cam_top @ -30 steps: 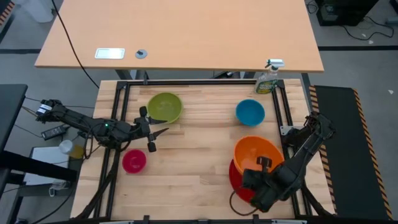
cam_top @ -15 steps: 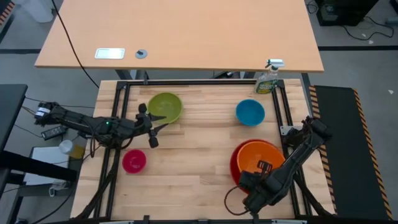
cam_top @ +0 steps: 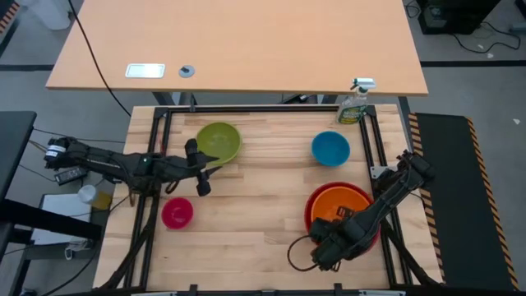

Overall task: Nest bowls inside each other
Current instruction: Stack the green bowl on top of the orange bowl

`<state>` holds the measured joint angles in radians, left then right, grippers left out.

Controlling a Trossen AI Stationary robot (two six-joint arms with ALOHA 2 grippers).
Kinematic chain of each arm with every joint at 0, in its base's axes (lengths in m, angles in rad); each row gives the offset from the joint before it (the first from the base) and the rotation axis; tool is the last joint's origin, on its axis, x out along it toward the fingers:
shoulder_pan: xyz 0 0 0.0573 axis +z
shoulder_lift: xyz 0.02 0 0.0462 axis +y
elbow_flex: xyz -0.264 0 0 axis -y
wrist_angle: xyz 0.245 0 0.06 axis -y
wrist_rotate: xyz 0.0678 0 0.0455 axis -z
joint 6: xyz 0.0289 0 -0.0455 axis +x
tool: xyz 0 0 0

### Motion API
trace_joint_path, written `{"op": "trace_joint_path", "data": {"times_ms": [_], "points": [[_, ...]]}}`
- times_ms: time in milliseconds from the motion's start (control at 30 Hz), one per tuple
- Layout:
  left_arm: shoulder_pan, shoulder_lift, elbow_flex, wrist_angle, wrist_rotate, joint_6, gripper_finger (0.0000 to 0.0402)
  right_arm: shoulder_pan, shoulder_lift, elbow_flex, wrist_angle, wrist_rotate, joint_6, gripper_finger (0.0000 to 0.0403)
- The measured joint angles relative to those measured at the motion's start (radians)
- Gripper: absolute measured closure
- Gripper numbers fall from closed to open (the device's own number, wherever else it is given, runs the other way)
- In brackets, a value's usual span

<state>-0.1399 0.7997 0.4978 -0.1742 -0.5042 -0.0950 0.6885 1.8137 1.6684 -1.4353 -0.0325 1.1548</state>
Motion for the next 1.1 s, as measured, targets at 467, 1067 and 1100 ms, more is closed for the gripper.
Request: {"op": "trace_joint_path", "data": {"times_ms": [467, 1067, 1100], "points": [[0.109, 0.331, 0.100, -0.160, 0.008, -0.042, 0.0212, -0.126, -0.060, 0.067, -0.129, 0.385, -0.262, 0.0251], [0.282, 0.652, 0.165, -0.151, -0.088, 0.203, 0.0240, -0.163, -0.138, 0.067, -0.059, 0.482, -0.403, 0.0263], [0.283, 0.659, 0.165, -0.154, -0.073, 0.204, 0.0258, -0.164, -0.138, 0.067, -0.054, 0.484, -0.408, 0.0263]]}}
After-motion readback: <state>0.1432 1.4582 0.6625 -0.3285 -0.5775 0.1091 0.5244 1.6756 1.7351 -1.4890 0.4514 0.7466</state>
